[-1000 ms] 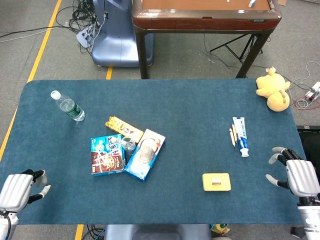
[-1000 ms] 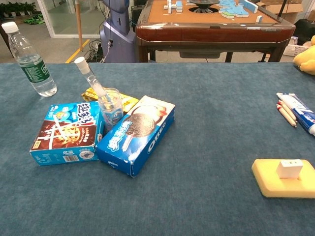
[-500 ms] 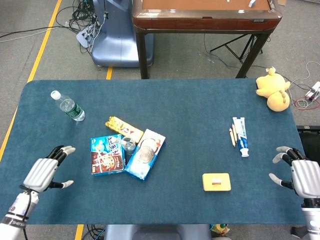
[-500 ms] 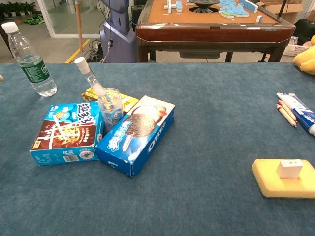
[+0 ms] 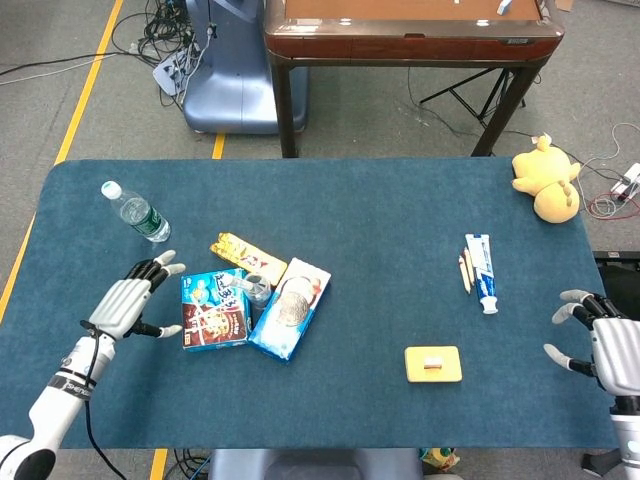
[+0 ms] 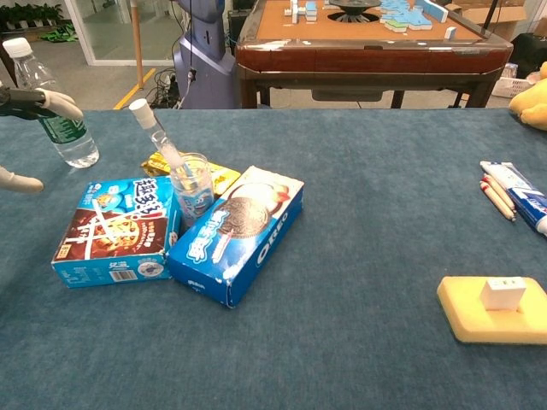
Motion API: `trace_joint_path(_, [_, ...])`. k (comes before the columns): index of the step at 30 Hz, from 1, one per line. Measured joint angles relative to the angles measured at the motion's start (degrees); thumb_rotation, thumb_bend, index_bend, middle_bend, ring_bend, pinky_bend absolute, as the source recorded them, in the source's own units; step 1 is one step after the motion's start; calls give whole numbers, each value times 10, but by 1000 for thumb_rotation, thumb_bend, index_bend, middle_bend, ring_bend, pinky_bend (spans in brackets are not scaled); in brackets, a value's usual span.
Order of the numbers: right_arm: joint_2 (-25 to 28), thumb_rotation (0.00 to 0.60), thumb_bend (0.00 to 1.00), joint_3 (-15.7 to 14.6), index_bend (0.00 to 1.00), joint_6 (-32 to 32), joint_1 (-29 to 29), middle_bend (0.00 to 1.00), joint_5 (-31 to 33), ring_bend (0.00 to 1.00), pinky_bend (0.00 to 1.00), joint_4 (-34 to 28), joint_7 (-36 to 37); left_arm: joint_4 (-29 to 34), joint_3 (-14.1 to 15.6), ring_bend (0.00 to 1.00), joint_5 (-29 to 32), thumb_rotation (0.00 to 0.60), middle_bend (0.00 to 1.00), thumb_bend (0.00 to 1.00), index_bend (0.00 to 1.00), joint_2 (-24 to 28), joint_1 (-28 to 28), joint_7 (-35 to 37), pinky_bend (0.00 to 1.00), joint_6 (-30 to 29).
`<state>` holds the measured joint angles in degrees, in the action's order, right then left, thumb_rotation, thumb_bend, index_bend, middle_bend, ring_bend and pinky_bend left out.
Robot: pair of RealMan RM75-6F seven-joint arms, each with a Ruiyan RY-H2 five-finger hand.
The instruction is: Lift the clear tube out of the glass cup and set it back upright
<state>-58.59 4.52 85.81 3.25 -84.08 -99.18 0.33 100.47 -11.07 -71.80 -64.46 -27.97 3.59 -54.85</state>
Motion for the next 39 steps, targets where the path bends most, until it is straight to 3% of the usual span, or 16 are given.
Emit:
trace_joint_path(9, [6, 600, 10, 3, 526, -1, -1, 321, 4, 268, 503, 0, 13, -7, -9, 0, 47, 600, 0, 11, 205, -11, -37, -7, 0, 43])
trace_joint_path(14, [9, 600, 11, 4, 526, 2, -2, 321, 3, 268, 503, 0, 20, -4, 0, 0, 57, 600, 0, 39, 151, -13, -49, -37, 0, 51])
trace_joint_path(19, [10, 600, 10, 5, 525, 1, -3, 321, 3, 268, 502, 0, 23, -2, 12, 0, 69, 600, 0, 246, 91, -19, -64, -75, 0, 60])
trace_joint_path(25, [13, 600, 10, 5, 526, 7, -5, 321, 0, 268, 502, -2, 28, 3, 22, 0, 84, 600, 0, 416, 20, -28, -79, -139, 0, 54])
trace_joint_path(33, [17, 600, 11, 7, 526, 9, -7, 321, 0, 268, 502, -3, 35, 27, 27, 0, 142, 600, 0, 569, 13, -41, -109, -218, 0, 40])
trace_joint_path(39, [18, 600, 10, 7, 525, 10, -8, 321, -2, 268, 503, -3, 37, 40, 34, 0, 162, 600, 0, 620, 0, -47, -121, -249, 0, 28])
